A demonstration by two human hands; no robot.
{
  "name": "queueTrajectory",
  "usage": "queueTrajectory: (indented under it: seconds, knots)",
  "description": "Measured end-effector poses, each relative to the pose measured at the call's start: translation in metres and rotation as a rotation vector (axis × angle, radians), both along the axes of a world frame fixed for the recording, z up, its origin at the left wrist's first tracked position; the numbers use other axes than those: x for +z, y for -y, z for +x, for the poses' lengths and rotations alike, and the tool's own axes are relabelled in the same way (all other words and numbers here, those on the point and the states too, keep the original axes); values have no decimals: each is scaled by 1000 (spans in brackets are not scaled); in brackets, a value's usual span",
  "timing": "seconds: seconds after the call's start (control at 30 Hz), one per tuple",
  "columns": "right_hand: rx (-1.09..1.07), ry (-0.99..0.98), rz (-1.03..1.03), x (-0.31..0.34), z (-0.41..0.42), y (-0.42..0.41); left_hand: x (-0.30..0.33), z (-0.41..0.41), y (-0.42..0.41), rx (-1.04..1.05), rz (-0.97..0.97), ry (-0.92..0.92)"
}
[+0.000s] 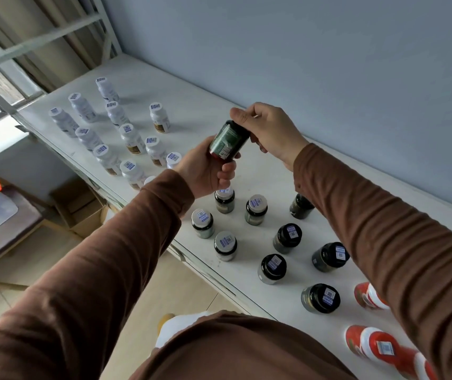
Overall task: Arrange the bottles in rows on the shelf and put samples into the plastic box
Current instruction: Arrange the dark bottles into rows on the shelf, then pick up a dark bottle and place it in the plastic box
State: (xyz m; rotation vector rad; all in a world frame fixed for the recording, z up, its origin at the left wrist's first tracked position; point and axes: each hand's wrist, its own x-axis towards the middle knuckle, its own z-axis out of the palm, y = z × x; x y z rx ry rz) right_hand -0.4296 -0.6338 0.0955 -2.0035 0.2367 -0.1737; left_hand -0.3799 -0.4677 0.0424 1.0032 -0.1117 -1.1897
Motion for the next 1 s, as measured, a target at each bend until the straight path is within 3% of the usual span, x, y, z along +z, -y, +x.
queueTrajectory:
  seconds: [0.17,0.3,0.37,0.5,0.7,0.8,1.0]
  knots:
    - [21,-14,-139,-3,-5,6,-5,0,2,48,49,103]
    - [95,-31,-79,-5,-9,19,-9,-1,-1,155,82,237]
    - [127,-26,-114,-9,-8,27,-12,-2,-2,154,162,411]
    - [164,-103,-357,-30,-4,29,-17,1,0,263,543,854]
    - [156,-182,-563,-60,-1,22,-14,-2,-8,186,718,1096]
    - [133,-111,-543,-55,1,16,-16,-2,-16,163,738,1135]
    - [231,48,-458,-18,19,-19,-7,8,-51,314,694,1073]
